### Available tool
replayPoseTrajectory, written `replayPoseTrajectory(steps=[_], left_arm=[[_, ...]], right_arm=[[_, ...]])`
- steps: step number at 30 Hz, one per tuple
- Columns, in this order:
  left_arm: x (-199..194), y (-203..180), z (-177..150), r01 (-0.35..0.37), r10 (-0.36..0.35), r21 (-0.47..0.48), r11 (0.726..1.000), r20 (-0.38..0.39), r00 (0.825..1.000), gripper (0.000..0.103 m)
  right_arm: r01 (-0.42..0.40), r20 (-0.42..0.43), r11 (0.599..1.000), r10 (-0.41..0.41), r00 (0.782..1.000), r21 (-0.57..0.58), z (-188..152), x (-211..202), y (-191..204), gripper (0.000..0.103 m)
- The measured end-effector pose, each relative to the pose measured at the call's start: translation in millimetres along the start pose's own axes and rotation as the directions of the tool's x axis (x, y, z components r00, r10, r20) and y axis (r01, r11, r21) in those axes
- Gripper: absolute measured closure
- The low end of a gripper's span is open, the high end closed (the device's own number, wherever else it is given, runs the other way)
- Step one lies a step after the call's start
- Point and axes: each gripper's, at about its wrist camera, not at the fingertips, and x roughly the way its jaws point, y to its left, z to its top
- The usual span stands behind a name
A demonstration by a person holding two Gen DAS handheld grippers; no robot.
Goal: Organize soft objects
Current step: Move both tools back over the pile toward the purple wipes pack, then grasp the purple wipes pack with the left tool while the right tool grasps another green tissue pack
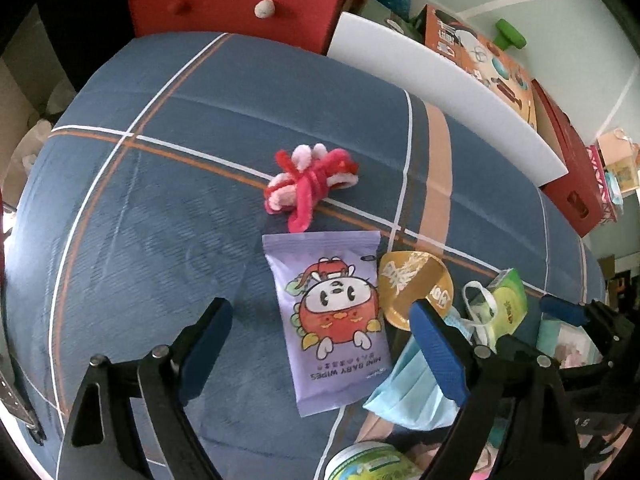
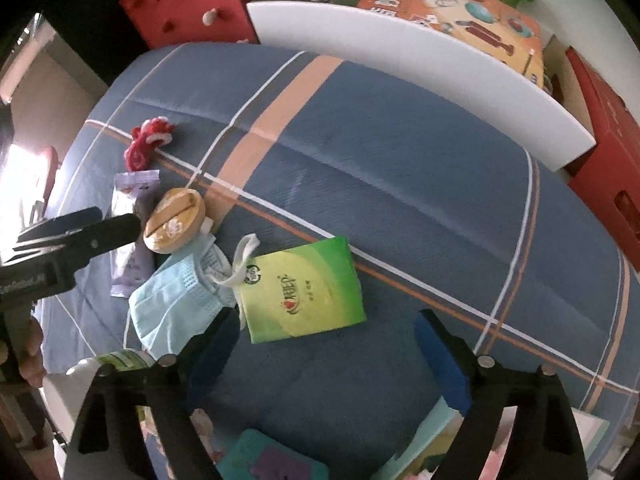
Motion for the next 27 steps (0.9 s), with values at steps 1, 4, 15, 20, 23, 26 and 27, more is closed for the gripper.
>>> replayPoseTrajectory(steps=[1, 4, 15, 20, 23, 26, 27], left_arm=[[2, -1, 1, -0.001, 0.001, 0.0, 1.0, -0.002, 1.0, 0.014], [8, -6, 6, 0.0, 0.0, -0.003, 1.0, -0.009, 1.0, 0.019], [12, 4, 10, -0.013, 0.013, -0.01, 1.0, -0.011, 1.0, 0.027], [11, 8, 10, -0.023, 0.023, -0.009, 1.0, -0.011, 1.0, 0.03], [12, 4, 9, -0.033, 0.033, -0.004, 0.999, -0.008, 0.999, 0.033], [13, 3, 9, -0.044, 0.044, 0.001, 0.999, -0.003, 0.999, 0.041], [14, 3, 9, -0.048, 0.048, 0.002, 0.999, -0.002, 0.999, 0.043]], right_arm=[[0.0, -0.001, 1.0, 0.0, 1.0, -0.005, 1, 2, 1, 0.014], [0.002, -0.005, 1.0, -0.002, 1.0, -0.01, 3, 5, 1, 0.017], [0.012, 0.005, 1.0, -0.012, 1.0, 0.016, 11, 10, -18, 0.02], [0.007, 0.006, 1.0, -0.007, 1.0, -0.003, 13, 11, -22, 0.02], [0.013, 0.001, 1.0, -0.013, 1.0, -0.029, 15, 14, -18, 0.021], [0.015, -0.005, 0.999, -0.015, 1.0, -0.044, 17, 19, -12, 0.026], [0.016, -0.007, 0.999, -0.016, 1.0, -0.044, 17, 20, -11, 0.029]])
